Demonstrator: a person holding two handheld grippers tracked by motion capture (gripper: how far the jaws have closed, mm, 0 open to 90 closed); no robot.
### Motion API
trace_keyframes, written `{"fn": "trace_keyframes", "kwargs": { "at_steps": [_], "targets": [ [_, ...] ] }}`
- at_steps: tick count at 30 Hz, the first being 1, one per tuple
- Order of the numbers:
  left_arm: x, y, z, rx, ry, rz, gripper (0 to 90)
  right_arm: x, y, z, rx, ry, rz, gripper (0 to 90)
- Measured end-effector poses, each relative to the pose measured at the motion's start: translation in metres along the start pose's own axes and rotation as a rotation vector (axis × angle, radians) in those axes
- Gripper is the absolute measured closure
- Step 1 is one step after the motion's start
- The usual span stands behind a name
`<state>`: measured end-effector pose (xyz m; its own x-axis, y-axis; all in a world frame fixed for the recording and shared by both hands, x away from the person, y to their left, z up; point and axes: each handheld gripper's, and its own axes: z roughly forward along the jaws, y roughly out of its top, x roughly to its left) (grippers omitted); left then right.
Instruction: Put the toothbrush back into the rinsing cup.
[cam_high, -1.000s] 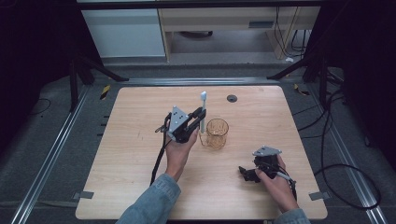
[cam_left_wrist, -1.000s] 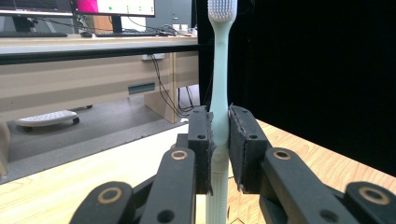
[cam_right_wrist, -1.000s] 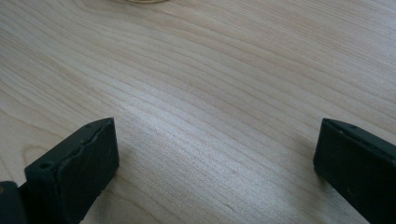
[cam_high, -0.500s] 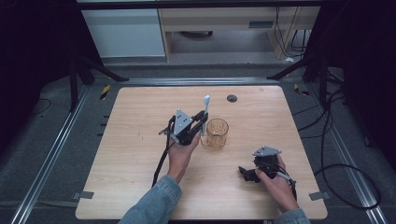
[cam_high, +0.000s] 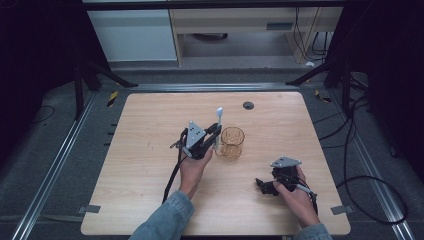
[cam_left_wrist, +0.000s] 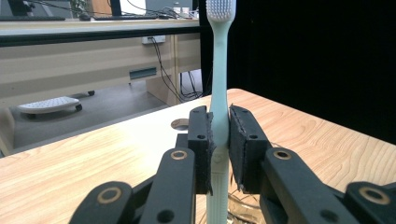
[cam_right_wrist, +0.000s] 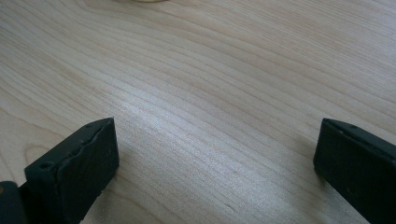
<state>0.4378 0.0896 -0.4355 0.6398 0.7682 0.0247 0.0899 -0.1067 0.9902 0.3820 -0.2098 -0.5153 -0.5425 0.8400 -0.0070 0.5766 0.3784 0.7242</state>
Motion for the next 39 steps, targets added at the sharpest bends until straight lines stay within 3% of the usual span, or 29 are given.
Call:
{"fn": "trace_keyframes", "kwargs": {
  "at_steps": [17, 21, 39],
  "targets": [
    [-0.001, -0.011, -0.006, 0.038, 0.009, 0.034, 78.7, 0.000, 0.000, 0.000, 0.000, 0.004, 0.003, 0.4],
    [-0.004, -0.013, -0.006, 0.055, 0.012, 0.063, 78.7, 0.000, 0.000, 0.000, 0.000, 0.004, 0.001, 0.4],
    [-0.005, -0.022, -0.003, 0.093, 0.010, 0.058, 78.7, 0.000, 0.000, 0.000, 0.000, 0.003, -0.002, 0.4]
  ]
}}
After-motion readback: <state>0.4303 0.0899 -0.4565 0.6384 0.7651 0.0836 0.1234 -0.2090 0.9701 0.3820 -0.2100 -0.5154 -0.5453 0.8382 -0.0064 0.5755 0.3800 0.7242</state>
